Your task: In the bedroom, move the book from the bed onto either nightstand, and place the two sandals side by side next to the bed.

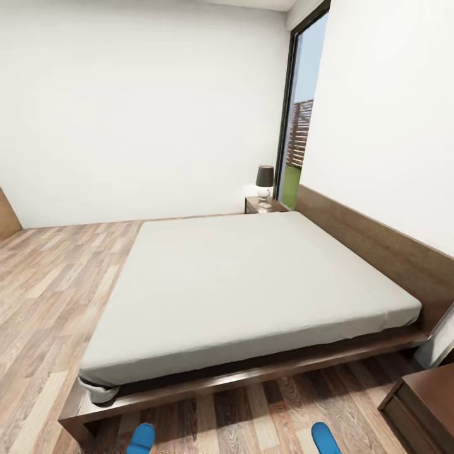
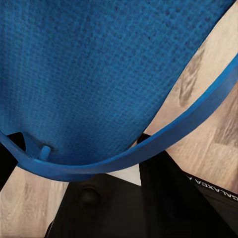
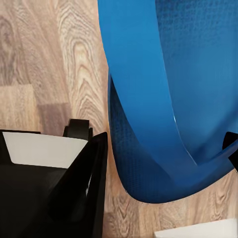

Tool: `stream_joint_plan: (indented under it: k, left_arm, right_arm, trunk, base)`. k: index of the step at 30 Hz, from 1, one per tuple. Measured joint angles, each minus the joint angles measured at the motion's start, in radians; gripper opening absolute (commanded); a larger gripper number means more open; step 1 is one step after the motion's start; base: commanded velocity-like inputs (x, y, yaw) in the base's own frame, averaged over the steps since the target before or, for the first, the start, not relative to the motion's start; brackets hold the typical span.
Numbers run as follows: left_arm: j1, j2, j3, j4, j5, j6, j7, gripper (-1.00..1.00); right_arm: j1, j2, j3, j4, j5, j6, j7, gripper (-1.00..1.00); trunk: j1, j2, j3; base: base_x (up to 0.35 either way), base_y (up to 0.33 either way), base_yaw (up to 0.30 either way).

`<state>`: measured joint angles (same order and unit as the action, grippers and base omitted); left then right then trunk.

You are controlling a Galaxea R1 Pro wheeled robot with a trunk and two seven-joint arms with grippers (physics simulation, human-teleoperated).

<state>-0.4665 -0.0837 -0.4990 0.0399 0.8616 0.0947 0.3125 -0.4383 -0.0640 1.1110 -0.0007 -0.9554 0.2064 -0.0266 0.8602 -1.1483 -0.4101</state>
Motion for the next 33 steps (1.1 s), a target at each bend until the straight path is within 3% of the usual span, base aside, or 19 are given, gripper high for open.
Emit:
stream_joint_plan:
  k: [33]
  left_arm:
    - [0.0, 0.0, 0.001, 0.0, 0.0, -0.001, 0.0, -1.0]
  right_arm:
    - [0.0, 0.0, 0.0, -0.001, 0.0, 0.0, 0.001, -1.0]
  trunk:
    - [0.0, 0.0, 0.0]
  base:
    - [0.0, 0.01, 0.289]
